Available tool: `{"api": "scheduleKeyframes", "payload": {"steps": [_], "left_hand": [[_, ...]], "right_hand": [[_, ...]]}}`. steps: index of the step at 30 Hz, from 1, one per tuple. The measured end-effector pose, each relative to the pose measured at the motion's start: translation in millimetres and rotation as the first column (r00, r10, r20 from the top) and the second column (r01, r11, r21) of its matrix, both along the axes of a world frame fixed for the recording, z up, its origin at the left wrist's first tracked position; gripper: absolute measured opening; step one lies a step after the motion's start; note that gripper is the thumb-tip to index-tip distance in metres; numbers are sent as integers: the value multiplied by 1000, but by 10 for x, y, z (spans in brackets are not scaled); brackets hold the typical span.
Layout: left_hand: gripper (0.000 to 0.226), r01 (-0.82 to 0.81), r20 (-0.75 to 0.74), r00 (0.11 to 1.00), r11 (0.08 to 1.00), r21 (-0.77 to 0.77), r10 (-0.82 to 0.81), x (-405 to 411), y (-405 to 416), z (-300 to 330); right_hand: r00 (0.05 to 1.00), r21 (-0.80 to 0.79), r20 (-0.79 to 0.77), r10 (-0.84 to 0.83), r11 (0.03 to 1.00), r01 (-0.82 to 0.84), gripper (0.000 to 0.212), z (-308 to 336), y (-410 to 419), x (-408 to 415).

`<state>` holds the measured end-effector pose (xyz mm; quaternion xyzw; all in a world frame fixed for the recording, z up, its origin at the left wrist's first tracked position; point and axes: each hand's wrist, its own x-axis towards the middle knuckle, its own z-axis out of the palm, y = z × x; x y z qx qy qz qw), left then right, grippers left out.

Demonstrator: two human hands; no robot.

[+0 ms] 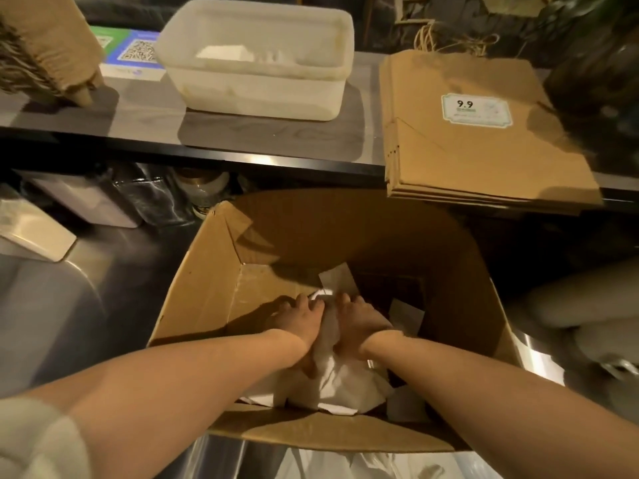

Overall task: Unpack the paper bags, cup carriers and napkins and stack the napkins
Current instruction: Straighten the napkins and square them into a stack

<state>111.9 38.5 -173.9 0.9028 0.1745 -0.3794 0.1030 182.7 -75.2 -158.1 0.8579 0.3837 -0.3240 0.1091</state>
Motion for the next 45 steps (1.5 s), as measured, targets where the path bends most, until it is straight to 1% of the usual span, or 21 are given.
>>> {"api": "scheduleKeyframes", "payload": {"steps": [1, 3, 4, 5, 7, 8, 10, 11, 14, 19, 21, 23, 26, 28, 30, 34, 38, 40, 42, 43, 45], "left_hand": [[117, -21, 7, 1000, 999, -33, 22, 9, 8, 11], [78, -62, 68, 995, 994, -88, 68, 16, 19, 54], [63, -43, 95, 994, 996, -83, 51, 17, 20, 101], [61, -24, 129, 991, 997, -78, 34, 24, 19, 181], [77, -8, 160, 987, 995, -101, 24, 15, 36, 447], [81, -4, 177, 984, 993, -115, 24, 5, 55, 612], [75, 54, 260, 966, 990, -129, -19, -39, 96, 955], [69, 93, 312, 949, 989, -116, -52, -81, 101, 1141], [60, 138, 424, 902, 985, -102, -82, -263, 48, 1664], [62, 180, 525, 840, 983, -35, -136, -741, -200, 2321], [58, 199, 555, 816, 980, -10, -160, -992, -320, 2449], [50, 217, 584, 797, 976, -35, -156, -1246, -452, 2501], [34, 237, 615, 778, 966, -103, -126, -1611, -687, 2444], [30, 225, 623, 774, 969, -103, -113, -1845, -831, 2309], [28, 193, 603, 794, 974, -121, -82, -2062, -948, 2110], [42, 193, 520, 850, 969, -154, -87, -2308, -1047, 1661], [52, 182, 423, 898, 976, -117, -117, -2294, -1014, 1224], [73, 167, 358, 923, 985, -33, -144, -2270, -976, 1023], [99, 170, 239, 956, 985, 26, -171, -2236, -919, 906], [107, 182, 191, 964, 983, 29, -184, -2219, -889, 896], [111, 223, 143, 965, 975, -6, -220, -2183, -833, 958]], "right_hand": [[1000, 46, -2, -13, 999, 13, 70, 2, -6, 33], [1000, 60, 18, 25, 998, -26, 37, 59, -24, 73], [1000, 59, 18, 6, 998, -7, 28, 94, -40, 85], [1000, 68, 10, -30, 997, 29, 24, 141, -43, 99], [994, 109, -18, -111, 988, 112, 28, 326, -48, 117], [985, 136, -34, -171, 975, 174, 33, 469, -62, 121], [966, 198, -70, -248, 946, 257, 48, 801, -115, 123], [963, 249, -90, -255, 930, 270, 50, 975, -156, 115], [967, 364, -93, -235, 896, 253, 29, 1524, -308, -28], [972, 475, -59, -229, 850, 229, 38, 2185, -640, -502], [975, 496, -40, -218, 843, 209, 41, 2300, -803, -735], [982, 507, -4, -189, 846, 165, 41, 2365, -972, -973], [990, 506, 97, -104, 862, 41, 37, 2388, -1210, -1321], [984, 483, 173, -37, 874, -52, 38, 2324, -1346, -1557], [968, 463, 248, 43, 872, -157, 38, 2173, -1467, -1748], [968, 391, 205, 143, 895, -215, 47, 1716, -1585, -1941], [976, 353, 164, 145, 915, -195, 62, 1232, -1578, -1958], [979, 311, 150, 140, 933, -181, 69, 1069, -1582, -1937], [979, 228, 154, 134, 959, -167, 78, 965, -1601, -1914], [979, 189, 151, 137, 968, -165, 84, 937, -1615, -1897], [978, 159, 132, 159, 971, -180, 93, 929, -1645, -1851]]}}
